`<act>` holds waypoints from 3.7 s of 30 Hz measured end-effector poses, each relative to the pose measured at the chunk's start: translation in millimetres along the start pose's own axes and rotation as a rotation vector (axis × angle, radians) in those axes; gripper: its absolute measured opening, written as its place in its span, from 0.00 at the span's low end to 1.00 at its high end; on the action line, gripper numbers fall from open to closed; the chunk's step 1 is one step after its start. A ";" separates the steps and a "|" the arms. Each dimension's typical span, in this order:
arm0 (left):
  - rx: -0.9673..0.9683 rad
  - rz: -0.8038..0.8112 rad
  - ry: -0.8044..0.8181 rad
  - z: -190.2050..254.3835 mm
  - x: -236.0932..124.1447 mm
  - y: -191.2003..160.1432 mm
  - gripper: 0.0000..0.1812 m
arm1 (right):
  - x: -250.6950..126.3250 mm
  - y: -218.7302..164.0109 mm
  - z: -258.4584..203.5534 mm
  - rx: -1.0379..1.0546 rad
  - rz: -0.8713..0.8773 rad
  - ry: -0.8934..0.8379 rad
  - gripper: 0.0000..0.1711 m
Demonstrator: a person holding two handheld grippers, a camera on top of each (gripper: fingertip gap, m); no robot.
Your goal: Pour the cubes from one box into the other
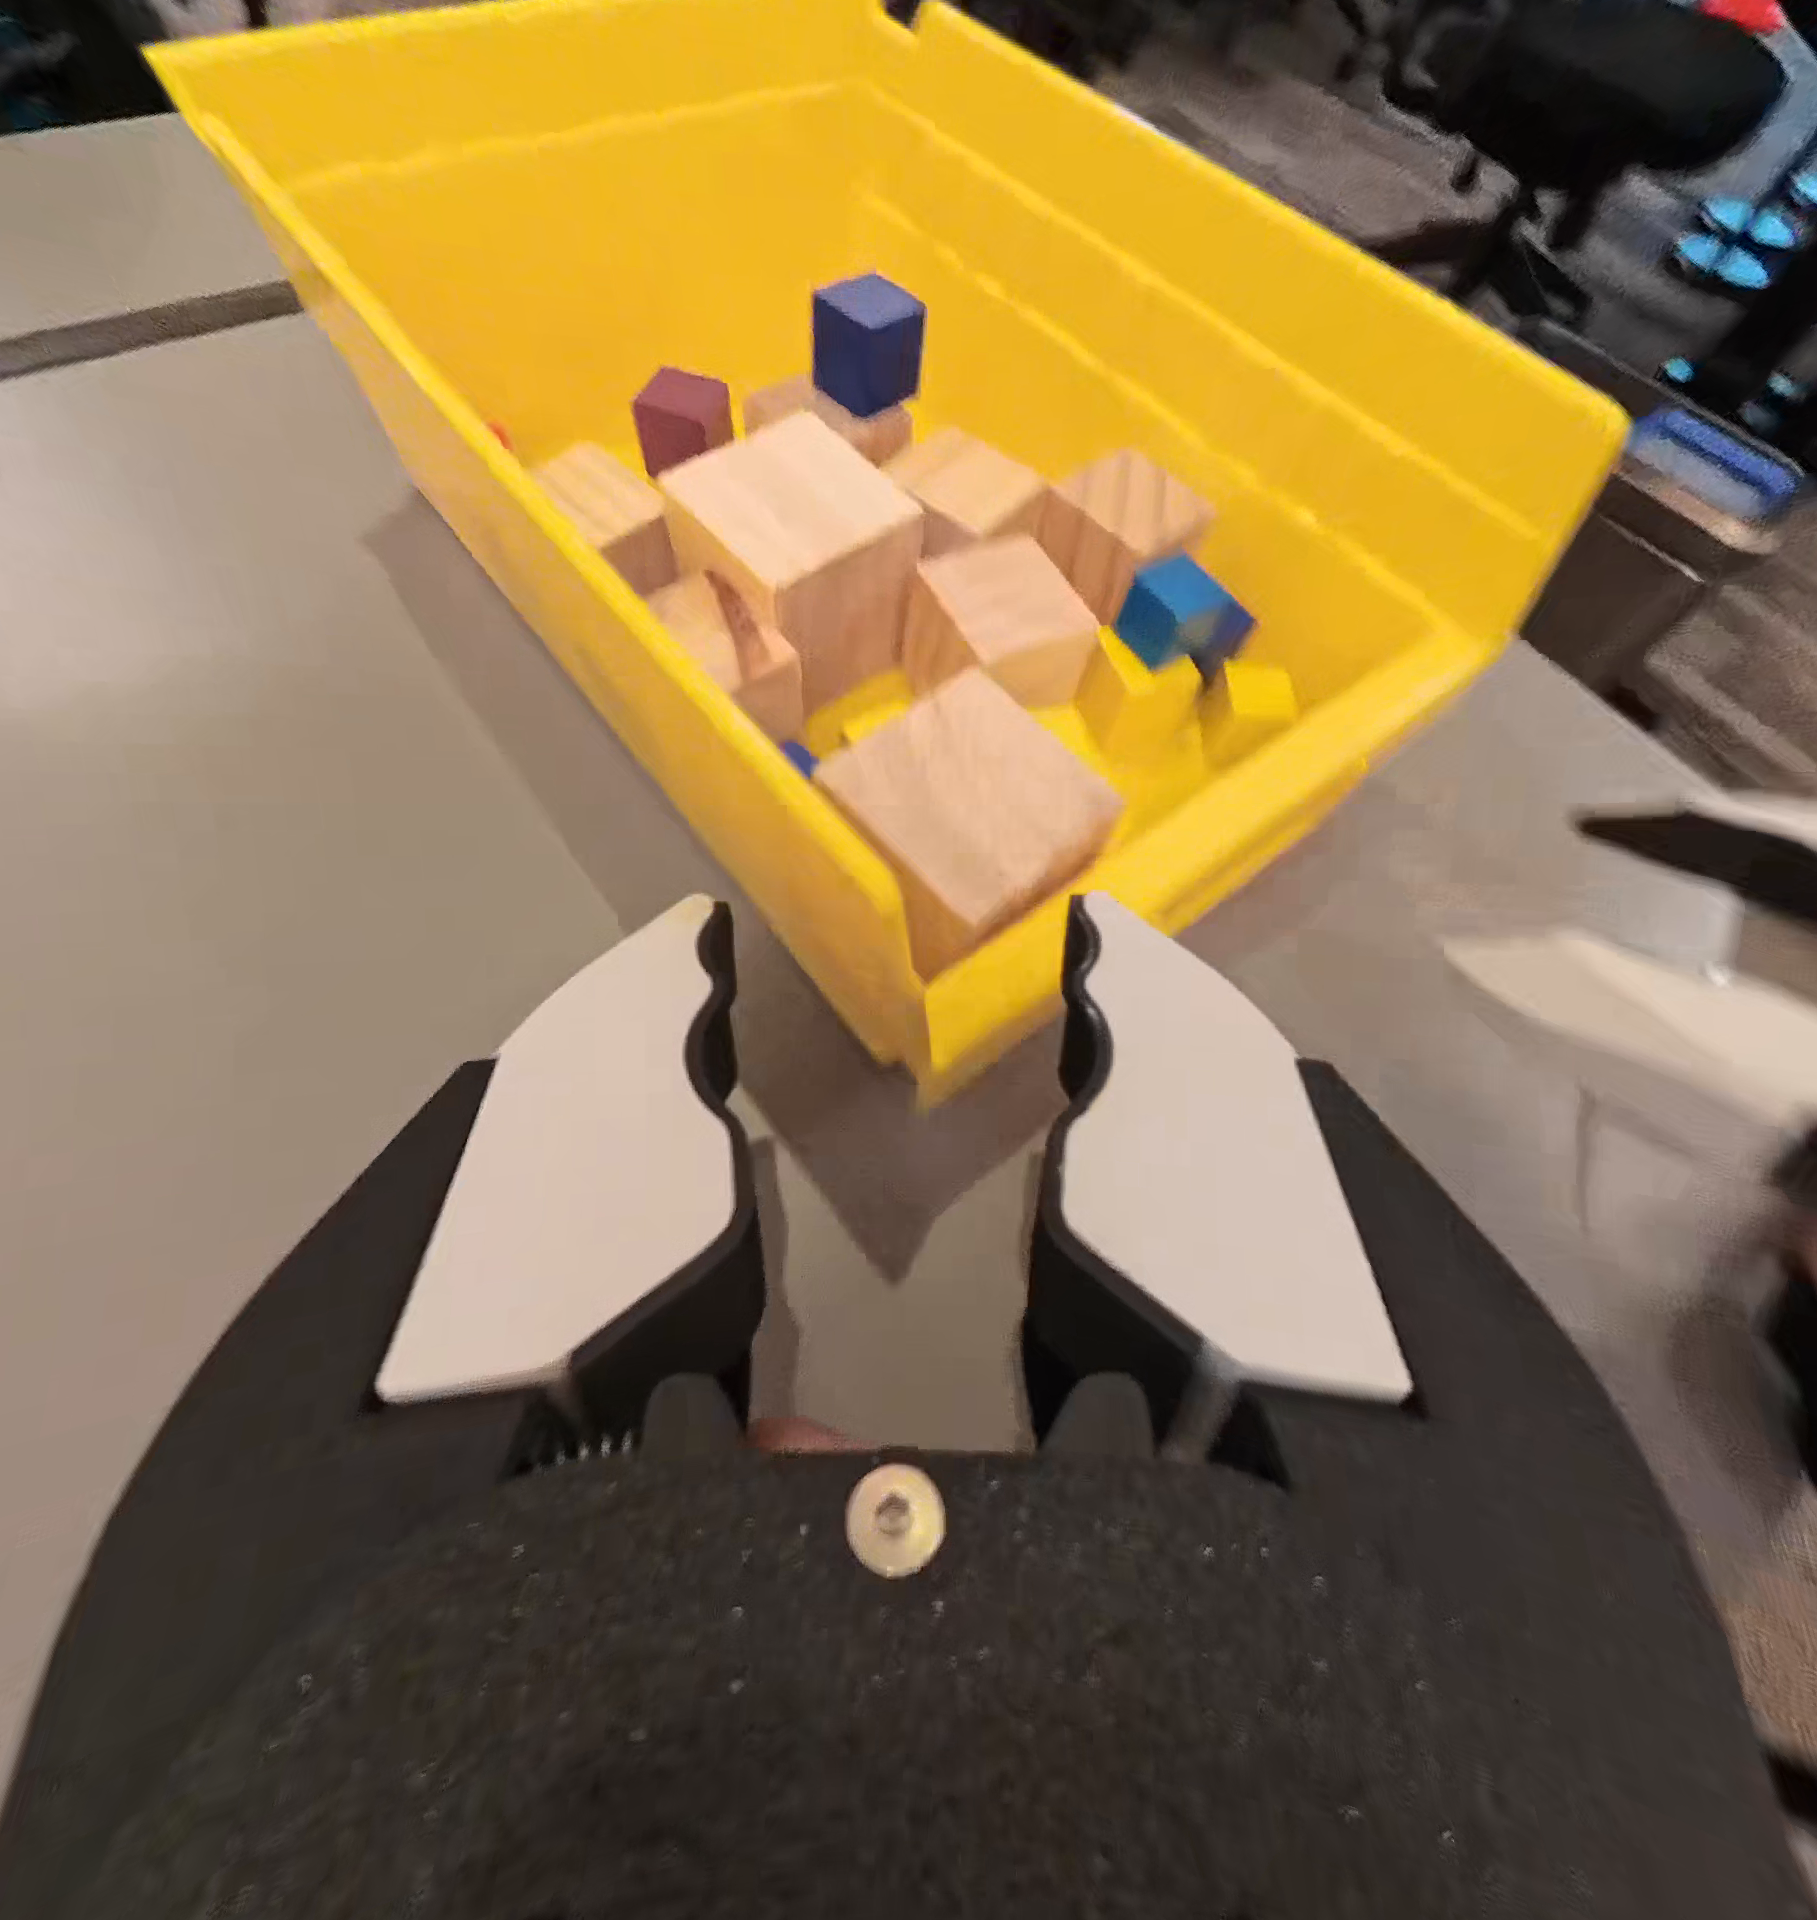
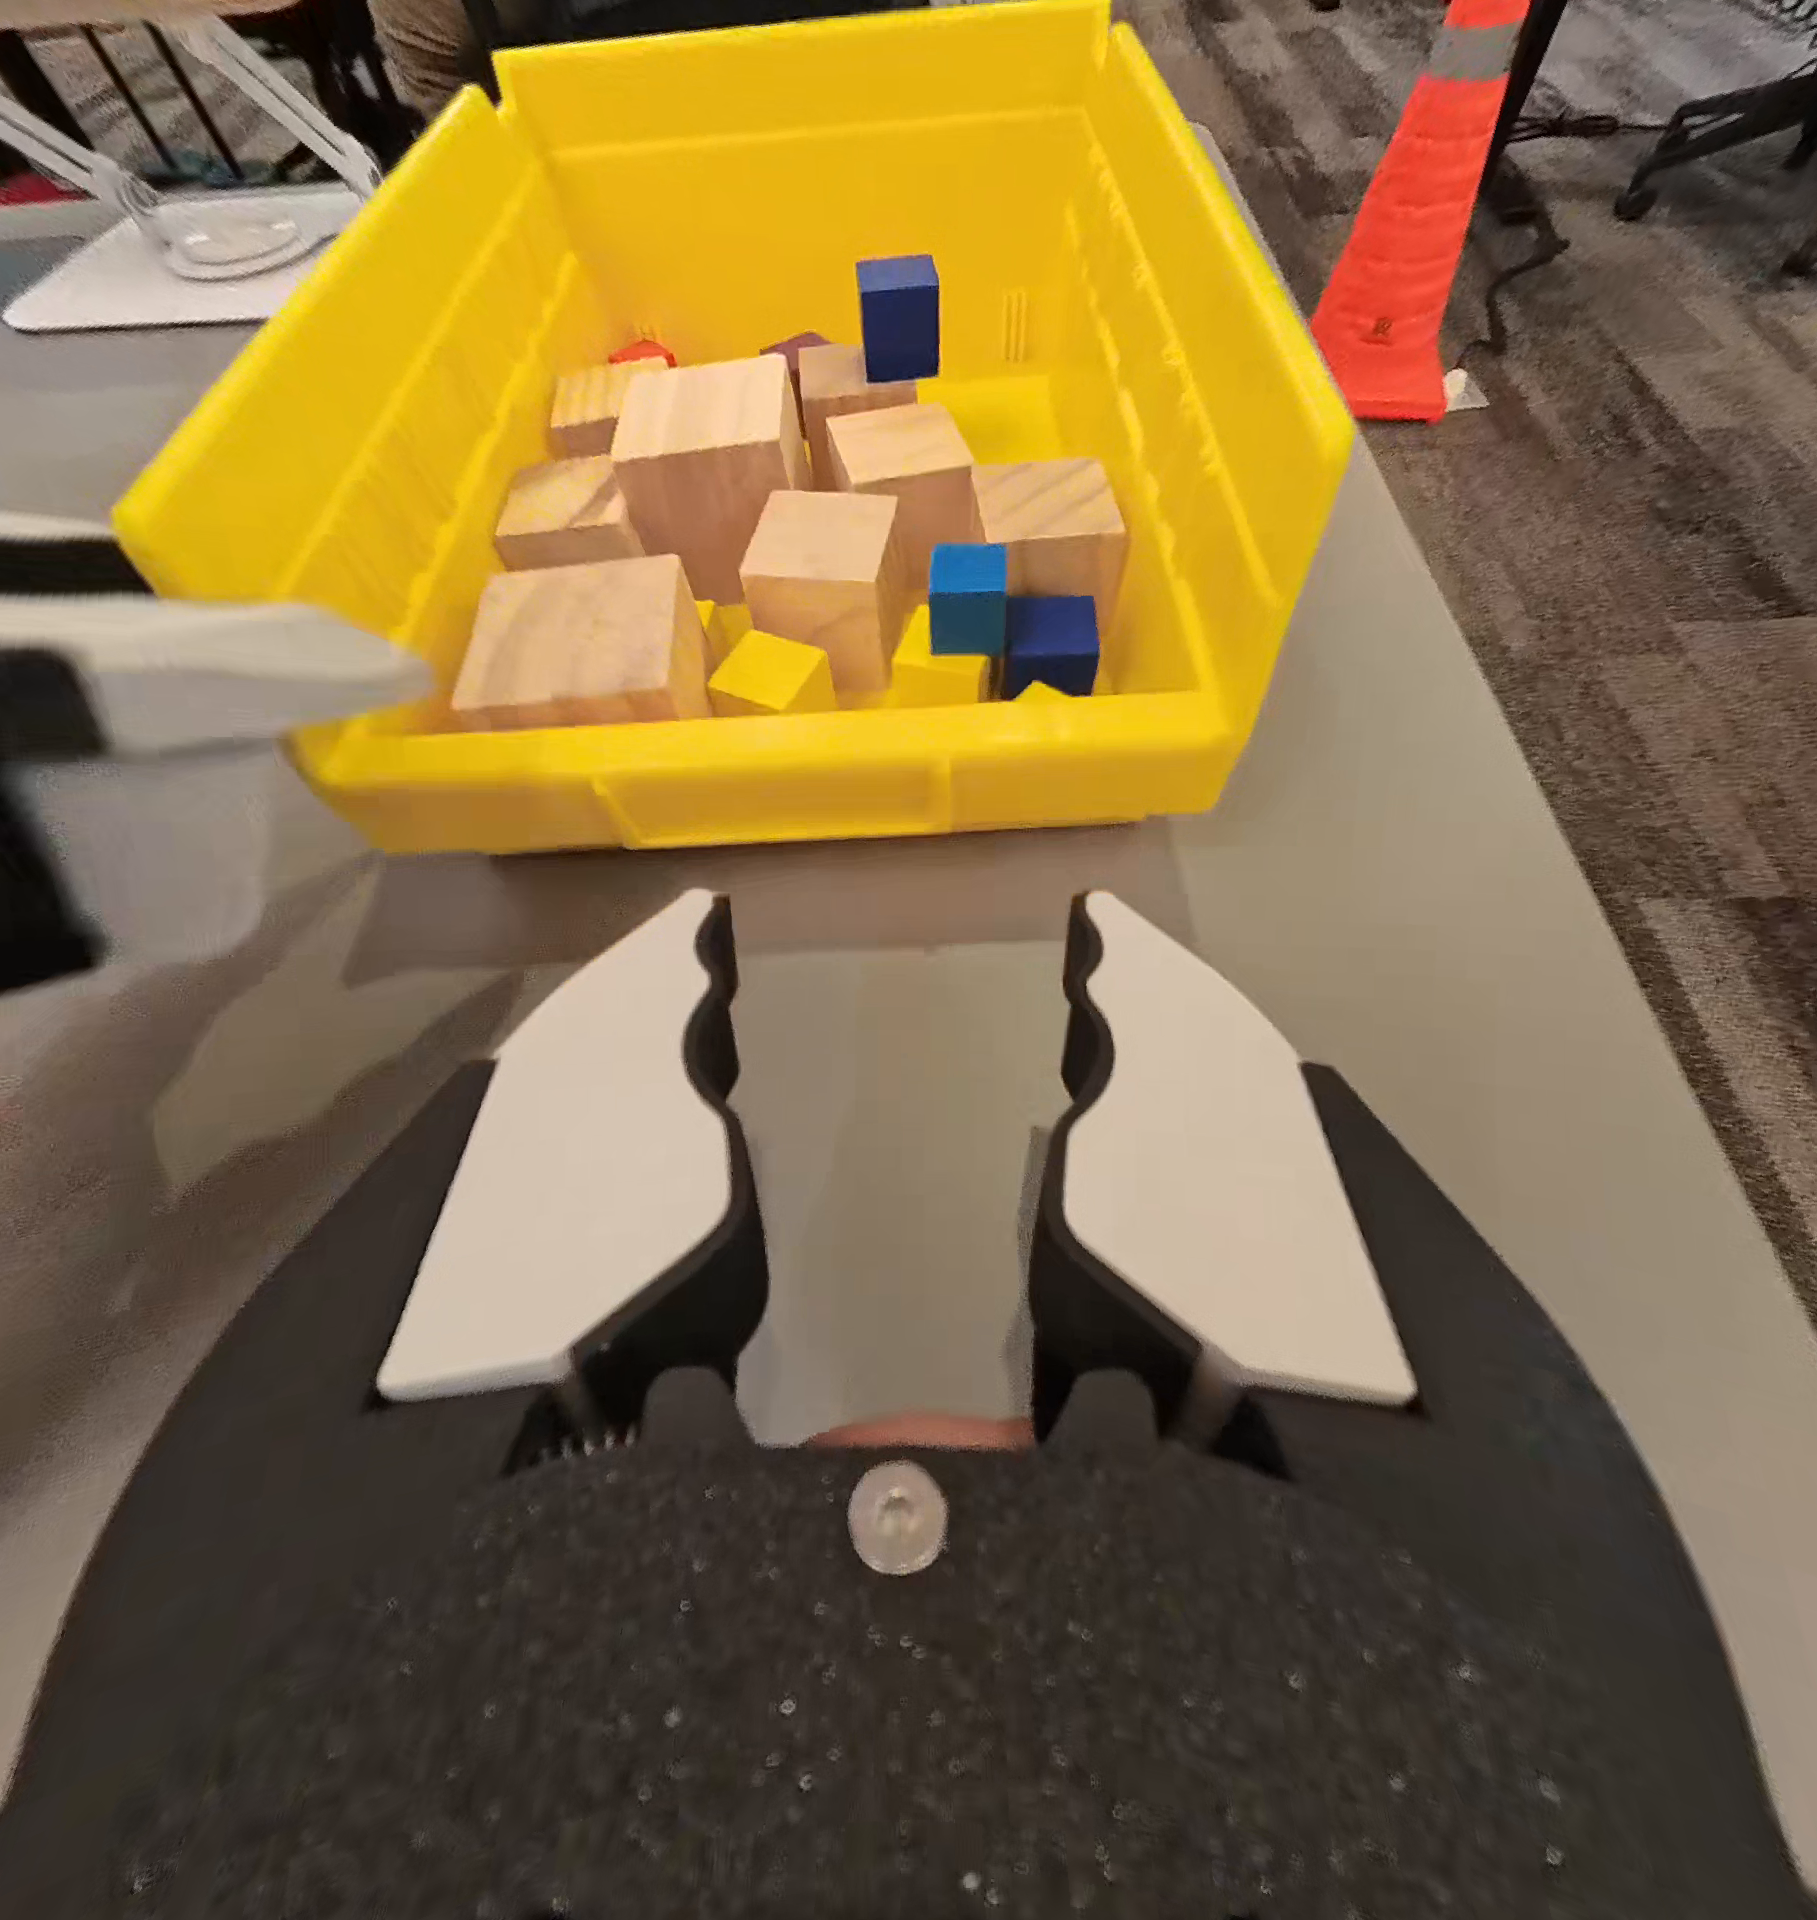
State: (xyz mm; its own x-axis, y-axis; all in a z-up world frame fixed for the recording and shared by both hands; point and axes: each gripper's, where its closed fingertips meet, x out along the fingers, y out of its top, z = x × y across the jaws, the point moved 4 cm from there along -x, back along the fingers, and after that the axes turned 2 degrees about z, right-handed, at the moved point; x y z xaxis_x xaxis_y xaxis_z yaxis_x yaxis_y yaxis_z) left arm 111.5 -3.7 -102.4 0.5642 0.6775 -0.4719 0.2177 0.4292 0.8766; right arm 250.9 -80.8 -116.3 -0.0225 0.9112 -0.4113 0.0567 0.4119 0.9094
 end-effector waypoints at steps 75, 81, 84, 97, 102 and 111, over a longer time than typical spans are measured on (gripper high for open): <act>-0.354 -0.007 0.669 -515.7 -321.2 -126.5 0.02 | -9.9 -19.8 -429.0 -0.393 -0.025 0.765 0.22; -0.362 0.006 0.701 -459.5 -369.9 -159.4 0.02 | 12.4 -42.4 -502.8 -0.416 -0.128 0.598 0.25; -0.404 0.015 0.712 -432.4 -399.0 -177.7 0.02 | 10.4 -38.2 -528.3 -0.366 -0.113 0.584 0.25; -0.319 0.208 0.801 -336.8 -467.7 -174.9 0.03 | -28.4 -2.3 -526.8 -0.273 0.012 0.511 0.01; -0.207 0.342 0.774 -306.3 -465.3 -112.5 0.03 | -59.9 65.7 -487.4 -0.289 0.266 0.433 0.01; -0.038 0.440 0.479 -210.4 -335.0 55.6 0.03 | -74.6 178.1 -289.5 -0.129 0.484 0.186 0.02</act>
State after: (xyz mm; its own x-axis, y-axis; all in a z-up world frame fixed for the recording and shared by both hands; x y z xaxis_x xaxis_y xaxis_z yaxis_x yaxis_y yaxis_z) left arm -233.0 -81.1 84.5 0.1747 0.9823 -0.0670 0.0141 0.0655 0.9978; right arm -26.2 -74.6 94.0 -0.2017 0.9773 0.0646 -0.0186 -0.0698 0.9974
